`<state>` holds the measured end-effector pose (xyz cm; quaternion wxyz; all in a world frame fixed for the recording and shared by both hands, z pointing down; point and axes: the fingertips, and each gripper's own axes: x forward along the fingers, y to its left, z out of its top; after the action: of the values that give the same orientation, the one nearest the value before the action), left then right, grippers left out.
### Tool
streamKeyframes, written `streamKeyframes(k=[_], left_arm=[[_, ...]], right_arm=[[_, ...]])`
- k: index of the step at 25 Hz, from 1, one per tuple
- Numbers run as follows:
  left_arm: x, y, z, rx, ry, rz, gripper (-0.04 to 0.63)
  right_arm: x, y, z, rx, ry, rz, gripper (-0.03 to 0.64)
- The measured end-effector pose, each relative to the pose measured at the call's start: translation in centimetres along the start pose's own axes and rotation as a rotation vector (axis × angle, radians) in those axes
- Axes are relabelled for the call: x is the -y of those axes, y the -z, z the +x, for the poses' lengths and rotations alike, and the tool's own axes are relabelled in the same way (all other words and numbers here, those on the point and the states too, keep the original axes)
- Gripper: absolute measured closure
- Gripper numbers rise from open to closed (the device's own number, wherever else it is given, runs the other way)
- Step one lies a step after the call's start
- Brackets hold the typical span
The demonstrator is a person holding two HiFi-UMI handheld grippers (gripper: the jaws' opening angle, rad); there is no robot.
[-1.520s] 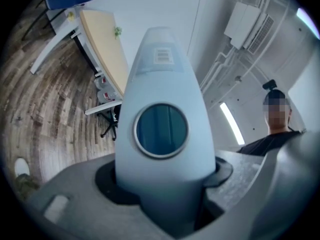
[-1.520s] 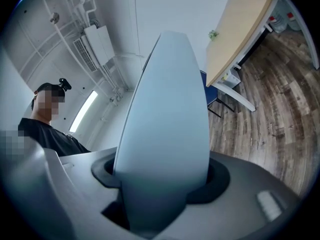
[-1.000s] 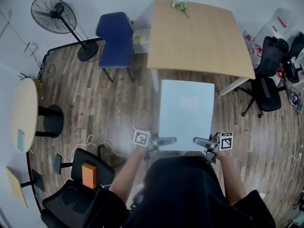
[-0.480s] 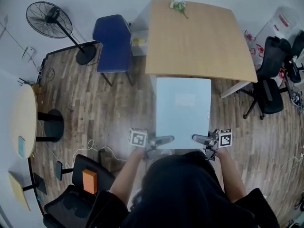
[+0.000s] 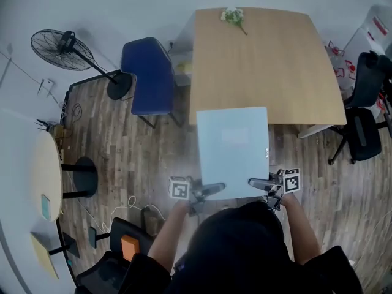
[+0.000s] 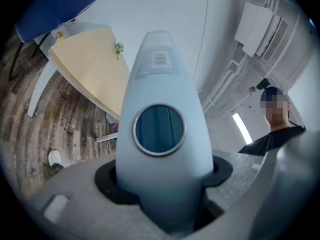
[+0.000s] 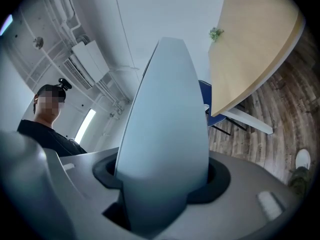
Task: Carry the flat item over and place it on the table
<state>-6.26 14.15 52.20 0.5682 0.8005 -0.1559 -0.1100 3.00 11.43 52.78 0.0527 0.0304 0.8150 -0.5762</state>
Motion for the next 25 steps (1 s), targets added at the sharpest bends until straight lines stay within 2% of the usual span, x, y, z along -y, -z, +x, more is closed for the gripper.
streamKeyframes(k=[8, 14, 21, 25], left_arm=[[-4.6, -9.5, 5.8, -0.031, -0.064, -0.054, 0.278], [-8.2, -15.4, 8.7, -0.017, -0.097, -0.113, 0.278], [-12.2, -19.9, 9.1, 0.010, -0.109, -0.143, 0.275], [-14.3, -22.1, 8.9, 0.063, -0.119, -0.152, 0.268]], right_arm=[[5.1, -10.7, -1.4, 0.014, -0.019, 0.087, 0.325], [9.4, -17.1, -1.5, -0.010, -0.029, 0.142, 0.325], [13.4, -21.4, -0.1, -0.045, 0.004, 0.187, 0.324], [15.5, -23.0, 0.9, -0.078, 0.039, 0.203, 0.324]])
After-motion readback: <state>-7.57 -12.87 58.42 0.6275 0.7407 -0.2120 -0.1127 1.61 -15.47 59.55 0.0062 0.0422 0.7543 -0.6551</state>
